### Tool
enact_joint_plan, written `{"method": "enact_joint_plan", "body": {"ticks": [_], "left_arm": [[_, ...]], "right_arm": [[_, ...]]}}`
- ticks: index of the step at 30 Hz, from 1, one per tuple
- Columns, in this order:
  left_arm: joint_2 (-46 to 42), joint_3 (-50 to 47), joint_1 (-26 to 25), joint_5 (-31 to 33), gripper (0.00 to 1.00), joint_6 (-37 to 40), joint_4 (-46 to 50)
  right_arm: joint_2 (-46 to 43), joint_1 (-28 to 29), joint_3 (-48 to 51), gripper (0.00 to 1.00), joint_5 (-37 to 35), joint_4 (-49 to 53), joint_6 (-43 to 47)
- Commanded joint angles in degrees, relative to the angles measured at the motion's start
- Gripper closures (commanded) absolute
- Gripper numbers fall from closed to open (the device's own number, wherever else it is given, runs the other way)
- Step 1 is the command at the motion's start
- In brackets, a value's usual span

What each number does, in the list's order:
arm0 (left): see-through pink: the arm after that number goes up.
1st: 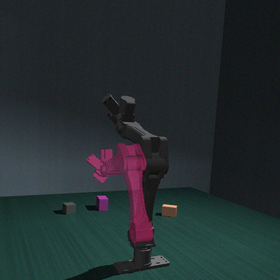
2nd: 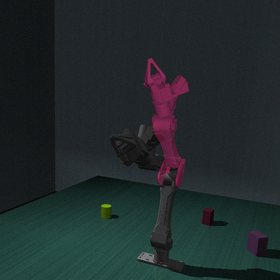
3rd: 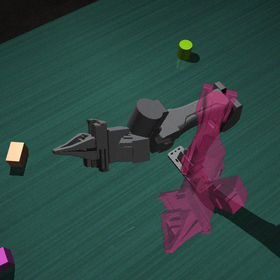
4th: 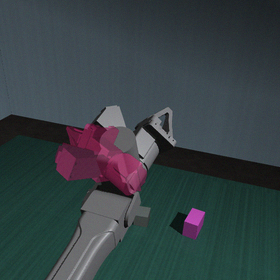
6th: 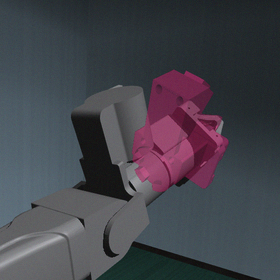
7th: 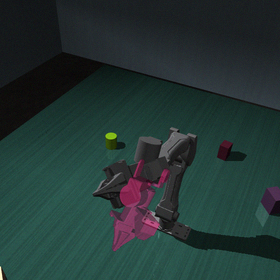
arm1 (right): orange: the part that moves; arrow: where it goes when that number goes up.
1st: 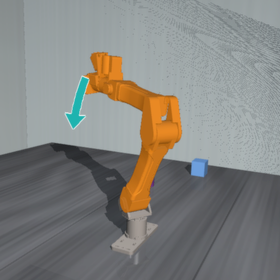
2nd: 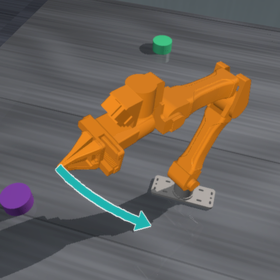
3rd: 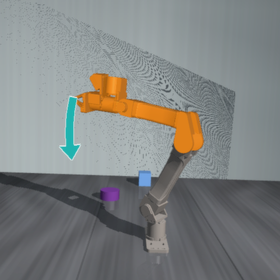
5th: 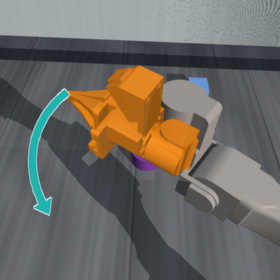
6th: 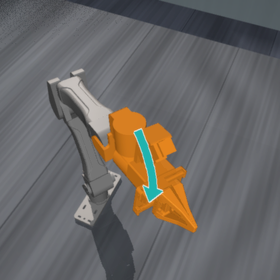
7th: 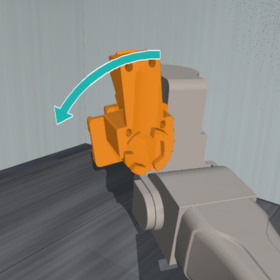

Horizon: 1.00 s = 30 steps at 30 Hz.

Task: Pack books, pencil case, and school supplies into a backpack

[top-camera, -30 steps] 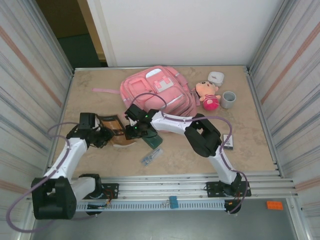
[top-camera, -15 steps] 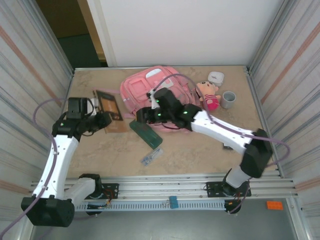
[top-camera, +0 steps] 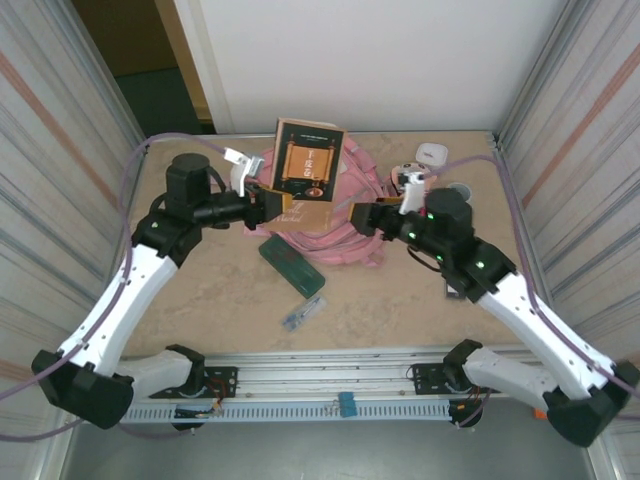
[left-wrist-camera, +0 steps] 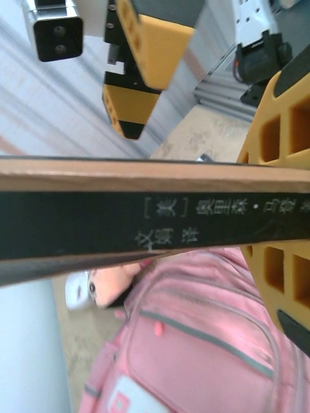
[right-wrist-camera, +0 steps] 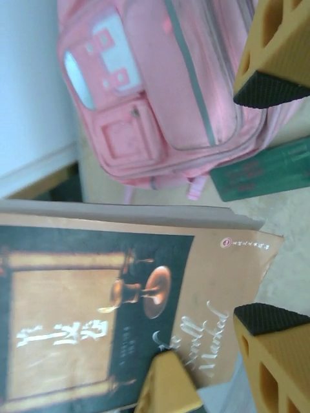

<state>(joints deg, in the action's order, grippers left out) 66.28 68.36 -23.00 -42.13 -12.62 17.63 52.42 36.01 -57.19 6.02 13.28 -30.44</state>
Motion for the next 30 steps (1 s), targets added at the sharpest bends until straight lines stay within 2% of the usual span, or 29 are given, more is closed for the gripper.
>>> {"method": "enact_joint_plan", "body": {"ticks": [1, 3, 5, 7, 12, 17, 24, 27, 28, 30], "left_arm": [[0.57, -1.0, -1.5, -11.21, 1.0, 2.24, -12.23], [0.67, -2.67, -1.89, -13.12, 1.0, 0.88, -16.65], [0.64, -4.6, -2.04, -14.73, 1.0, -1.18, -22.39], [0.92, -5.58, -2.15, -16.2, 1.0, -2.74, -26.43], [1.98, -5.47, -3.13, -19.82, 1.0, -4.11, -30.4], [3.19, -5.25, -4.13, -22.3, 1.0, -7.94, -35.32], [4.99, -5.0, -6.31, -22.5, 1.0, -10.39, -40.15], [5.38, -5.25, -6.66, -19.69, 1.0, -10.0, -39.11], [5.51, -5.33, -6.66, -18.42, 1.0, -9.25, -37.9], [5.34, -5.42, -6.7, -16.13, 1.0, -7.69, -35.21]], "right_arm": [[-5.29, -2.61, 3.33, 0.09, 2.42, -3.39, 3.11], [-7.65, -3.69, 4.98, 0.02, 5.57, -4.19, 4.78], [-8.85, -4.59, 5.92, 0.01, 11.87, -4.4, 6.97], [-9.14, -4.96, 6.48, 0.01, 14.61, -4.36, 6.46], [-6.17, -6.88, 6.71, 0.01, 13.34, -3.48, -0.71], [-2.88, -8.85, 9.18, 0.01, 28.52, -17.07, -5.55], [-0.47, -9.03, 9.31, 0.01, 40.79, -25.89, -8.23], [0.22, -9.03, 9.29, 0.01, 44.37, -29.02, -10.05], [-0.05, -9.02, 9.2, 0.02, 44.99, -29.52, -10.11], [-1.12, -9.13, 9.4, 0.11, 44.31, -29.09, -9.39]]}}
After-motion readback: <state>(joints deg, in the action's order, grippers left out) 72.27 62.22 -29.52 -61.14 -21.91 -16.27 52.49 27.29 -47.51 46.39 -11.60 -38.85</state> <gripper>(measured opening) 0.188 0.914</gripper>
